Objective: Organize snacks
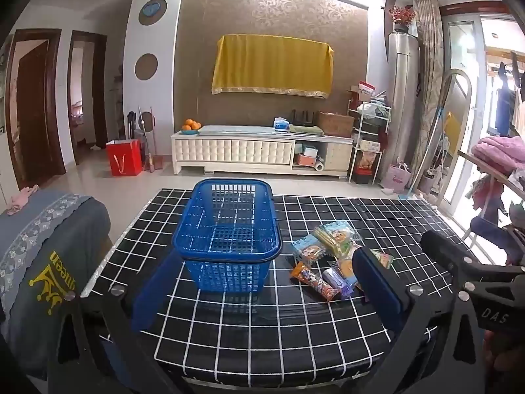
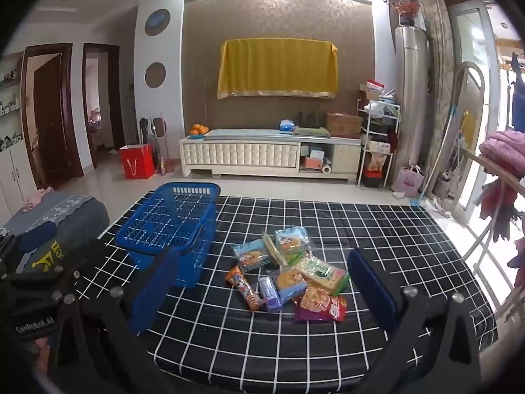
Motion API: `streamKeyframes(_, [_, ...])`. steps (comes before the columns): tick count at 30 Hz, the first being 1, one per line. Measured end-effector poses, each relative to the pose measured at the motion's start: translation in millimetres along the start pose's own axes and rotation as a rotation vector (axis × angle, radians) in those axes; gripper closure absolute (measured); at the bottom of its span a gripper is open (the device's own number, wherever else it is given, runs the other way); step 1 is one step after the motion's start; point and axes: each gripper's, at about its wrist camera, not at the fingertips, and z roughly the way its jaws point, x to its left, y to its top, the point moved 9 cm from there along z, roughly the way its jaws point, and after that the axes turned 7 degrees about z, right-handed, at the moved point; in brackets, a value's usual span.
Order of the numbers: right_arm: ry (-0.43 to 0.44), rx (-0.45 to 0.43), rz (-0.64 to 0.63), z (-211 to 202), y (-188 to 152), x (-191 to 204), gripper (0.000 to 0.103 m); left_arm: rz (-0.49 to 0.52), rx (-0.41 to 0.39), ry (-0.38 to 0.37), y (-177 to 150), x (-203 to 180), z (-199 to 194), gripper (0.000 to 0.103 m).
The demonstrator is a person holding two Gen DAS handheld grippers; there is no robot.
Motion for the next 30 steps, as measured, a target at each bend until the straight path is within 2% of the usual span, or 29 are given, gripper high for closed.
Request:
streamKeyframes(6, [0.005,-0.010,0.010,-1,2,2,0.000,0.045,0.005,-0.005,2,-7,-4,0.000])
streamKeyframes(16, [0.013,0.002,0.018,-4,-2,-9,0.000,0.022,0.005,-0.020,0,-7,1,0.000])
streamKeyframes(30, [0.012,0.020,0.014,1,-5,-1,0.000,0.027,0.008,-0.024,-2,-7,0,0.000])
